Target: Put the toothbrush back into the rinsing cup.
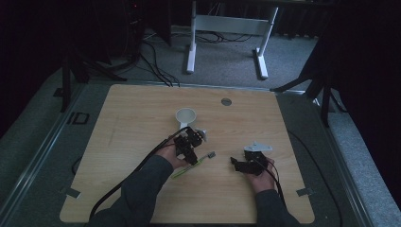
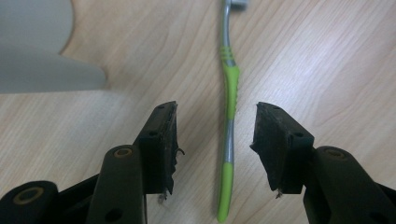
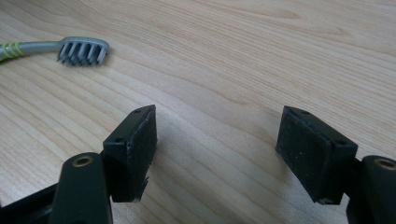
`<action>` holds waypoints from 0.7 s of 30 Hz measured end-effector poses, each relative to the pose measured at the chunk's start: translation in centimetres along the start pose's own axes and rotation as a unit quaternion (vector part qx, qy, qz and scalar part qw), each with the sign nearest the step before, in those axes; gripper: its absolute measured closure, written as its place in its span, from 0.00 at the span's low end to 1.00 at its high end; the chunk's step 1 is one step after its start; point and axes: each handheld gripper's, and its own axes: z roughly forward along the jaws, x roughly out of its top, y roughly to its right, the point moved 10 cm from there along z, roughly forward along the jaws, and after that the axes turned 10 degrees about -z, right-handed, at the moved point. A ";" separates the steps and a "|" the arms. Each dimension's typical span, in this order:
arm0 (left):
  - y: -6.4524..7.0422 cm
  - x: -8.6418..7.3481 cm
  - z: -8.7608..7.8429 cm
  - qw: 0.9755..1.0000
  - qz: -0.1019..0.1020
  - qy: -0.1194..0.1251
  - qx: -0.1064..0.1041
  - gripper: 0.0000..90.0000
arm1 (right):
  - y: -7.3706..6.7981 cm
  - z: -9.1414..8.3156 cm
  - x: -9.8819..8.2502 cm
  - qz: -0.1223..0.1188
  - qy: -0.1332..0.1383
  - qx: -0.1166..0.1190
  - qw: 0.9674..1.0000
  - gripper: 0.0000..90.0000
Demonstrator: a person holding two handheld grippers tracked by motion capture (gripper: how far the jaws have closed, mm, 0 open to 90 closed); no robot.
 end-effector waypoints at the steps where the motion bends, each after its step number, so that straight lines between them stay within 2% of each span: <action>1: 0.0 0.0 0.2 1.000 0.001 -0.005 0.004 0.57 | 0.0 0.0 0.0 0.000 0.000 0.000 1.000 0.31; 14: -0.1 -0.5 2.5 0.998 0.007 -0.050 0.033 0.60 | 0.0 0.0 0.0 0.001 -0.001 0.000 1.000 0.31; 21: -0.1 -0.4 2.6 0.998 0.008 -0.055 0.033 0.67 | 0.0 0.0 0.0 0.001 -0.001 0.000 1.000 0.31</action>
